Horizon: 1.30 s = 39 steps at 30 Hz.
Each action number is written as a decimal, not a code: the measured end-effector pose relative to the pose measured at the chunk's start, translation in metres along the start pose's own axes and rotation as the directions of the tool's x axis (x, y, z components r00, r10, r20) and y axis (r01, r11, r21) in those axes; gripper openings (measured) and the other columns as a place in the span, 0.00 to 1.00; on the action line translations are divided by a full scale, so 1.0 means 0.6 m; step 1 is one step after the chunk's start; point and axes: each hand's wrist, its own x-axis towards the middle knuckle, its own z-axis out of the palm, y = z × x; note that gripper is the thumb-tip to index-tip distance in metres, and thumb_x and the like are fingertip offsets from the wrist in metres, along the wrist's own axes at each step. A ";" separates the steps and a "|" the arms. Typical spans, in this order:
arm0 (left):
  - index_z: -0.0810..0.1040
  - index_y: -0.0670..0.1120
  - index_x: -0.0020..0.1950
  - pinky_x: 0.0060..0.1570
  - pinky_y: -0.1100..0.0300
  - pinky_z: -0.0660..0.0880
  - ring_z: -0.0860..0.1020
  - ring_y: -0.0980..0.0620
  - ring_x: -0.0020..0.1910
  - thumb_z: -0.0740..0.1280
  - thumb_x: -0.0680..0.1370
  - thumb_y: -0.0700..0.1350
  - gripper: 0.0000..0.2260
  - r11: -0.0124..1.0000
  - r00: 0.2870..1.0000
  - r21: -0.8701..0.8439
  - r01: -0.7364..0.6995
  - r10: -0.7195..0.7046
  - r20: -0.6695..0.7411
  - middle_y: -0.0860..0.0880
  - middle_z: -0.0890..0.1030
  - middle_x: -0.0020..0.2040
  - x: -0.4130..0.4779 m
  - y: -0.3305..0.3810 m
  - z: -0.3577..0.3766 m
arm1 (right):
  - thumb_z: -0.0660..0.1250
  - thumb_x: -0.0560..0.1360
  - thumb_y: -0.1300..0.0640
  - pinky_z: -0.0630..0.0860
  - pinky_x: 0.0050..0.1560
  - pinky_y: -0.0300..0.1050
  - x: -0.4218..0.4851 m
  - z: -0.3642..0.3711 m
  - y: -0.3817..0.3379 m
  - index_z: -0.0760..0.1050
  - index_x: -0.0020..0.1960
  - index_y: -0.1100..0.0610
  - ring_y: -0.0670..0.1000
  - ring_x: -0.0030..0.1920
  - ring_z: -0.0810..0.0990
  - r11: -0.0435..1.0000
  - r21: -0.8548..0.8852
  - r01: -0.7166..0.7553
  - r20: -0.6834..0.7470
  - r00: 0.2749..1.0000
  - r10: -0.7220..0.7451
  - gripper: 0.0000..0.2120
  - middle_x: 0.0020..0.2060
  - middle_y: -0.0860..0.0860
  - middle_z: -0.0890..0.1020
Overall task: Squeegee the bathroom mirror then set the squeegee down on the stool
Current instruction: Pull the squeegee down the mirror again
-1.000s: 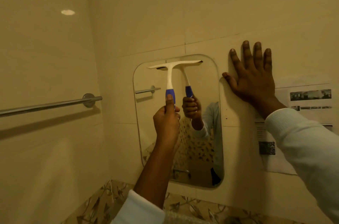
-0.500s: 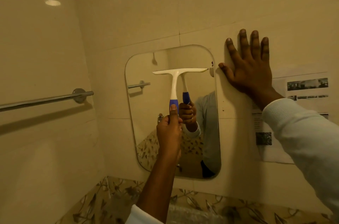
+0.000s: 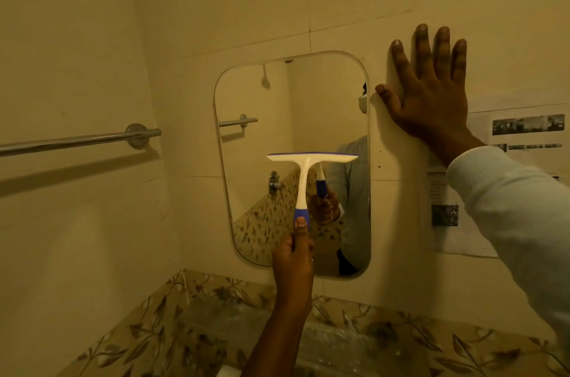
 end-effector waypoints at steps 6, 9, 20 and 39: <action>0.79 0.44 0.38 0.25 0.60 0.64 0.67 0.56 0.24 0.66 0.69 0.70 0.27 0.999 0.999 0.004 0.046 -0.046 -0.026 0.51 0.72 0.27 -0.027 -0.041 -0.020 | 0.47 0.85 0.29 0.44 0.82 0.72 0.001 0.000 -0.001 0.45 0.88 0.48 0.69 0.85 0.46 1.000 0.009 0.002 0.004 1.000 -0.002 0.39 0.86 0.61 0.47; 0.79 0.43 0.39 0.24 0.60 0.64 0.67 0.55 0.24 0.66 0.72 0.67 0.26 0.997 0.997 0.014 0.074 -0.073 -0.037 0.51 0.72 0.27 -0.037 -0.060 -0.031 | 0.48 0.85 0.29 0.44 0.82 0.73 0.000 -0.002 -0.001 0.44 0.88 0.48 0.70 0.85 0.46 1.000 0.012 0.002 0.005 1.000 -0.002 0.39 0.86 0.61 0.47; 0.79 0.44 0.35 0.28 0.58 0.66 0.67 0.53 0.24 0.65 0.75 0.67 0.26 0.984 0.990 0.114 0.139 -0.134 -0.051 0.50 0.73 0.26 -0.068 -0.109 -0.058 | 0.48 0.84 0.28 0.45 0.81 0.74 0.001 0.003 0.001 0.44 0.88 0.48 0.69 0.85 0.46 1.000 0.018 0.003 0.007 1.000 -0.003 0.40 0.86 0.60 0.47; 0.77 0.45 0.28 0.30 0.59 0.70 0.71 0.53 0.23 0.67 0.78 0.63 0.26 0.895 0.924 0.231 0.380 -0.357 -0.136 0.49 0.74 0.23 -0.111 -0.206 -0.113 | 0.47 0.84 0.27 0.45 0.81 0.73 0.001 0.006 0.002 0.43 0.88 0.47 0.69 0.85 0.46 0.999 0.036 0.011 -0.001 1.000 -0.011 0.40 0.86 0.60 0.47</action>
